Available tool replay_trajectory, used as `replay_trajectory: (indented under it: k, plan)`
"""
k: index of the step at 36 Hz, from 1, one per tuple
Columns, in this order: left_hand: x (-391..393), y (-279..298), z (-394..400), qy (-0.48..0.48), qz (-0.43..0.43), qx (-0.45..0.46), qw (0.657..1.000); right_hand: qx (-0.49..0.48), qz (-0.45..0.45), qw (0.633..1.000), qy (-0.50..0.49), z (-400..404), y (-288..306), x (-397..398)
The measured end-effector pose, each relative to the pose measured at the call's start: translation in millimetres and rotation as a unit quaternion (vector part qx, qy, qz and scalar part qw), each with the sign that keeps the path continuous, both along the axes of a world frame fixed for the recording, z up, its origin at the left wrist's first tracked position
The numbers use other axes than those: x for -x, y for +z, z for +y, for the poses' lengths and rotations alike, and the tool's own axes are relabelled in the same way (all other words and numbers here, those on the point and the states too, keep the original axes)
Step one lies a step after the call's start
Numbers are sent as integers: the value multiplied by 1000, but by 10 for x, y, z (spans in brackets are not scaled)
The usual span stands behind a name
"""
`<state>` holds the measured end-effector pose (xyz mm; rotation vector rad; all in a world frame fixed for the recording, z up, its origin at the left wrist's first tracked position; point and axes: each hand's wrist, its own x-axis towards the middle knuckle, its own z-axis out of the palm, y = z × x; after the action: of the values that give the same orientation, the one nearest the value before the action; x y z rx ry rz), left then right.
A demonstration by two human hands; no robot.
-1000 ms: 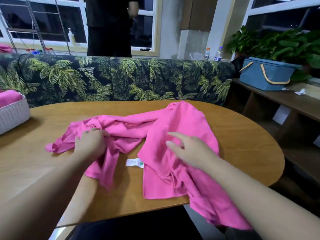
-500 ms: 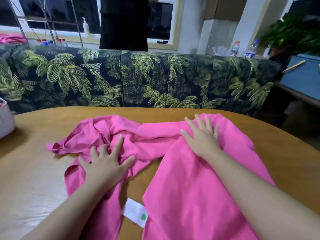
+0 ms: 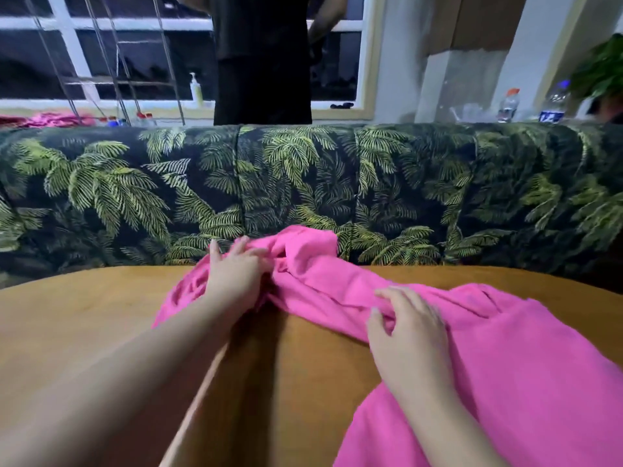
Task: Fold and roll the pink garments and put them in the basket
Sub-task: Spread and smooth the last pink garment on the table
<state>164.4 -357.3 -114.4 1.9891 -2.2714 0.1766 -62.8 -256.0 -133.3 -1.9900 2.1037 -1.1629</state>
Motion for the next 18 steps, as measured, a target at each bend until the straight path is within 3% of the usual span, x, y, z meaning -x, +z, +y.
replay_trajectory:
  k: [2, 5, 8, 10, 12, 18]
  plan:
    - [208, 104, -75, 69, 37, 75, 994, 36, 5, 999, -17, 12, 66, 40]
    - [555, 164, -7, 105, 211, 163, 958, 30, 5, 998, -50, 28, 127, 111]
    - [977, 54, 289, 62, 297, 45, 952, 3, 7, 995, -95, 52, 97, 138]
    - [1190, -158, 474, 34, 215, -34, 975, -9, 7, 994, -111, 73, 54, 149]
    - [1298, -313, 527, 17, 99, -36, 994, -9, 12, 991, -134, 82, 42, 165]
    - [1269, -263, -14, -43, 102, -30, 993, -23, 19, 986, -166, 101, 204, 245]
